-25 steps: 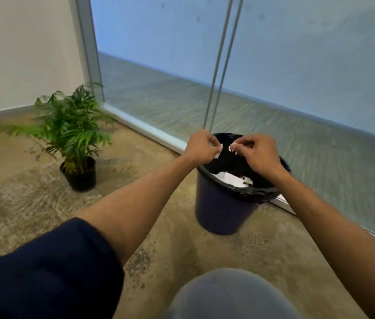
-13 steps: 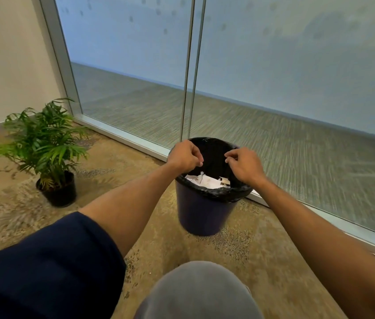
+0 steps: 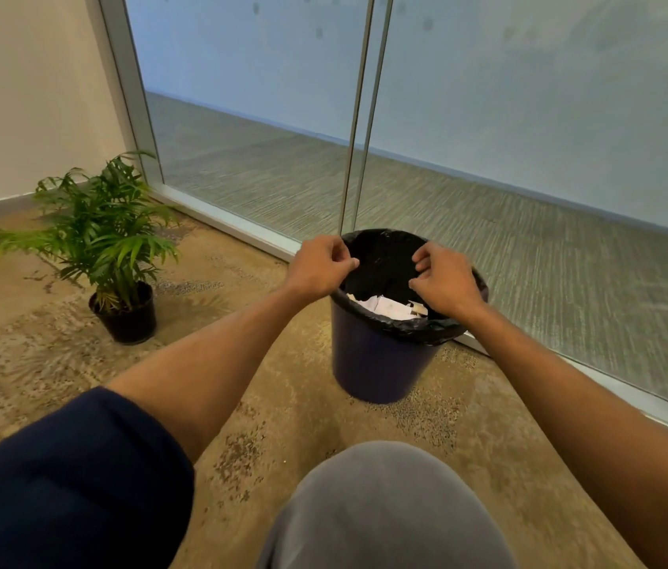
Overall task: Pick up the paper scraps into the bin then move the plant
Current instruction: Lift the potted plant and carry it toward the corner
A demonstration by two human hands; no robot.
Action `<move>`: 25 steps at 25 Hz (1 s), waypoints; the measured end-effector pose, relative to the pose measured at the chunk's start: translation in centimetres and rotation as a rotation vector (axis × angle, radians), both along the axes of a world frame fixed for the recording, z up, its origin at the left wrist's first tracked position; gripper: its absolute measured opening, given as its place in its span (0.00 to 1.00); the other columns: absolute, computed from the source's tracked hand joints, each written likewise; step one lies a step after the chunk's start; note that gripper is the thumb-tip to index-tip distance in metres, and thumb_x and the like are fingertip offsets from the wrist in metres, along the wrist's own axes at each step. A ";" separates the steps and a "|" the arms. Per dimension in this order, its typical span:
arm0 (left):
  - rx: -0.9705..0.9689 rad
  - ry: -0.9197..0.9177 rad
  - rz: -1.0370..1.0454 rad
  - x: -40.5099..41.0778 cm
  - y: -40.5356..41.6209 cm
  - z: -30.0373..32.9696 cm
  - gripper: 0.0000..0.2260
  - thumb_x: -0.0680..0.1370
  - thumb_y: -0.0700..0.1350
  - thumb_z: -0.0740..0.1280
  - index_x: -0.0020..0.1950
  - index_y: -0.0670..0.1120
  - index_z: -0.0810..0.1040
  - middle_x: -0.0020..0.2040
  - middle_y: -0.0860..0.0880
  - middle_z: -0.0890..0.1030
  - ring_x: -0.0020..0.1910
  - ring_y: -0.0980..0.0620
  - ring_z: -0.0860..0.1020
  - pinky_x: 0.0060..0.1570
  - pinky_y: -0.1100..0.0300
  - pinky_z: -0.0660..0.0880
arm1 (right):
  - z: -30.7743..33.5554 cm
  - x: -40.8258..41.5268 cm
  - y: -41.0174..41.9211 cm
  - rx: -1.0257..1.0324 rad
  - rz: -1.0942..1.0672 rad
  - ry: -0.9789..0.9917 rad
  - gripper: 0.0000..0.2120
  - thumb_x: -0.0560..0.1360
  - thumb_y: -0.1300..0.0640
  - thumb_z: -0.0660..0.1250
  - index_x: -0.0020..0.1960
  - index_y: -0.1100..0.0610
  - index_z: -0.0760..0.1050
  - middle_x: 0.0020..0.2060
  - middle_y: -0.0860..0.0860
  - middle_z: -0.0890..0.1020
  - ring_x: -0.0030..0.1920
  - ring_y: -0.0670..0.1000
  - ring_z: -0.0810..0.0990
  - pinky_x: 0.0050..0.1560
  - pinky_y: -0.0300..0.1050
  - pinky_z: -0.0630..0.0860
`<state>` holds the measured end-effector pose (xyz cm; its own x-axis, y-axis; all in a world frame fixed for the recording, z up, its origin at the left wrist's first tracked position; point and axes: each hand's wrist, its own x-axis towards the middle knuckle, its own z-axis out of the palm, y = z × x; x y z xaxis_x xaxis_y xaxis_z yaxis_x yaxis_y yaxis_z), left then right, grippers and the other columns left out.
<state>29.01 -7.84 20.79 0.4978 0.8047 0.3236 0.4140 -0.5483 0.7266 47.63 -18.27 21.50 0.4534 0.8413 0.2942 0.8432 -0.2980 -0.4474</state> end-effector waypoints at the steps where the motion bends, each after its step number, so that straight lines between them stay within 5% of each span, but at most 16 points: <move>1: 0.010 -0.028 0.021 -1.4 0.3 -0.5 0.05 0.75 0.48 0.71 0.42 0.48 0.78 0.40 0.53 0.80 0.42 0.56 0.79 0.44 0.59 0.77 | -0.2 -0.6 0.3 0.004 0.017 -0.024 0.14 0.71 0.55 0.71 0.56 0.51 0.77 0.47 0.48 0.83 0.47 0.48 0.82 0.51 0.53 0.80; 5: 0.001 -0.042 0.164 -9.7 2.4 -4.9 0.05 0.75 0.48 0.70 0.43 0.47 0.80 0.38 0.53 0.81 0.39 0.57 0.78 0.40 0.61 0.76 | -1.3 -5.3 2.8 0.168 0.133 -0.066 0.10 0.72 0.46 0.69 0.52 0.45 0.78 0.43 0.41 0.82 0.46 0.42 0.81 0.49 0.47 0.79; 15: -0.082 0.270 0.604 -34.0 11.0 -19.7 0.04 0.76 0.47 0.68 0.42 0.51 0.78 0.37 0.52 0.80 0.39 0.51 0.79 0.39 0.56 0.75 | -12.9 -24.8 19.0 0.080 0.628 0.050 0.12 0.75 0.53 0.68 0.56 0.54 0.81 0.47 0.48 0.84 0.48 0.46 0.81 0.47 0.51 0.80; 20: 0.174 0.401 0.567 -35.8 16.3 -22.3 0.15 0.77 0.43 0.68 0.63 0.43 0.77 0.59 0.45 0.79 0.56 0.47 0.78 0.54 0.52 0.75 | -18.7 -31.4 26.1 -0.087 0.706 0.049 0.21 0.77 0.52 0.67 0.69 0.54 0.73 0.63 0.54 0.79 0.62 0.52 0.77 0.62 0.50 0.75; 25: 0.452 0.461 0.448 -33.7 20.6 -24.4 0.15 0.75 0.40 0.72 0.60 0.37 0.79 0.58 0.37 0.80 0.55 0.39 0.79 0.52 0.47 0.79 | -22.3 -33.4 31.8 -0.090 0.726 -0.195 0.22 0.79 0.47 0.64 0.72 0.48 0.68 0.70 0.52 0.72 0.57 0.51 0.80 0.47 0.38 0.78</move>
<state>-4.70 12.79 -3.63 0.3203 0.8002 0.5071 0.8709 -0.4593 0.1746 14.28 13.50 -0.83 -0.2771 0.9334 0.2280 0.9030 0.3341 -0.2701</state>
